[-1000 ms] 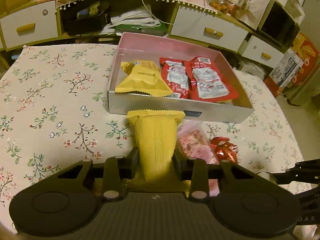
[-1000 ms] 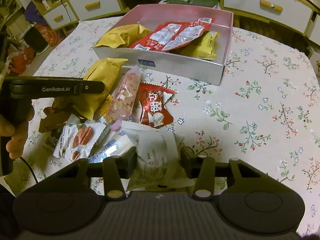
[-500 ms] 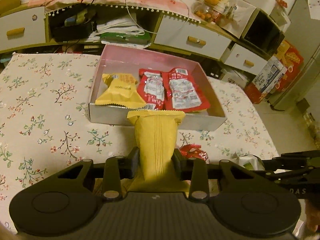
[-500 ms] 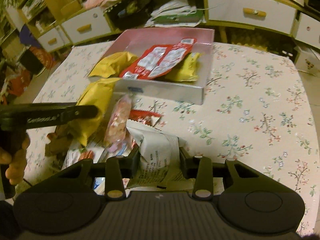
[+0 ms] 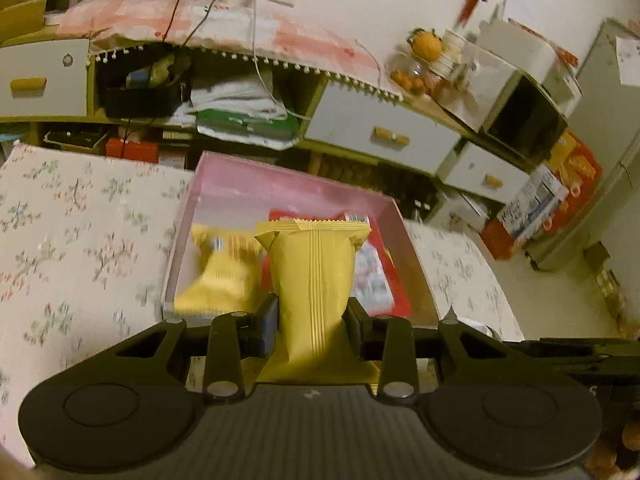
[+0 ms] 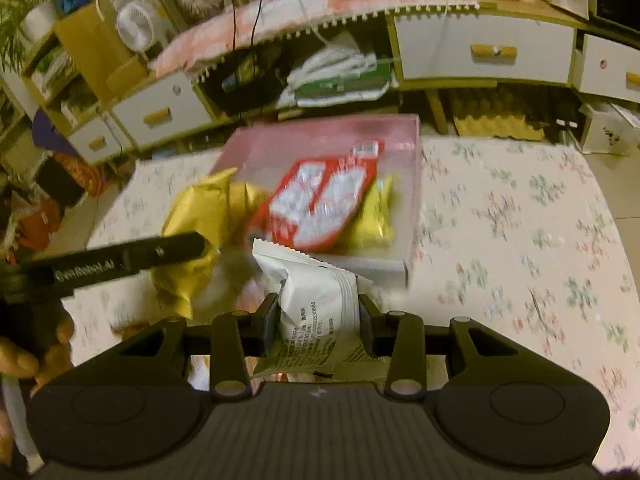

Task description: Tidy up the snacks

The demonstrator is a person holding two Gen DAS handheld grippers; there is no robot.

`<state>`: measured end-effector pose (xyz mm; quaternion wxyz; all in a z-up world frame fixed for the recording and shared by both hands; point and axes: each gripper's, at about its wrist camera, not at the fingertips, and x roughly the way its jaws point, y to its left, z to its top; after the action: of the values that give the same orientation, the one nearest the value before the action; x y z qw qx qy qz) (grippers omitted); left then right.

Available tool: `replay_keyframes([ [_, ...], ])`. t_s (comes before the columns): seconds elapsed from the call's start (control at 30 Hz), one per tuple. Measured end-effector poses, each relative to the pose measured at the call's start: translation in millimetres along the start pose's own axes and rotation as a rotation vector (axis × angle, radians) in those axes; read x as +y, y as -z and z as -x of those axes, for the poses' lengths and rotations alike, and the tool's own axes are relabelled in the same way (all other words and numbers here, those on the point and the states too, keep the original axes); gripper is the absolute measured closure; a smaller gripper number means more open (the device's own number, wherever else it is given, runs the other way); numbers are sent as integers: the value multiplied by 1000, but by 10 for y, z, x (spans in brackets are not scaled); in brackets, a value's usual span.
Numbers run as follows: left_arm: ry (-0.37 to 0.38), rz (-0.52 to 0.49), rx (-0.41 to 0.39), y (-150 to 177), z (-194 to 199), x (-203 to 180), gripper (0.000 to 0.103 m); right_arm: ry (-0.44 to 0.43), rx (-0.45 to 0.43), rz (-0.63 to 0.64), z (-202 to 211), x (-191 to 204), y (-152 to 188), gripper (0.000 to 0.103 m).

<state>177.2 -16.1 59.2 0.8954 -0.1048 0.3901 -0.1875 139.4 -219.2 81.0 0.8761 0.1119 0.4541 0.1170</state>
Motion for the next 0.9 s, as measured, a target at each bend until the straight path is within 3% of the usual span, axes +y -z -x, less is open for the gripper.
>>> replay_keyframes([
  [0.37, -36, -47, -15, -129, -404, -18, 62, -111, -35, -177, -441, -146, -350, 66],
  [0.53, -68, -78, -4, -109, -512, 7, 62, -106, -57, -188, -566, -110, -376, 66],
  [0.63, -64, -67, -16, -129, -476, 34, 58, -111, -109, -243, -572, -172, -377, 66],
  [0.77, -66, -77, -49, -177, -333, -9, 45, -137, -158, -288, -505, -236, -354, 63],
  [0.9, -42, -26, -59, -234, -195, 23, 45, -172, -179, -325, -387, -283, -348, 59],
])
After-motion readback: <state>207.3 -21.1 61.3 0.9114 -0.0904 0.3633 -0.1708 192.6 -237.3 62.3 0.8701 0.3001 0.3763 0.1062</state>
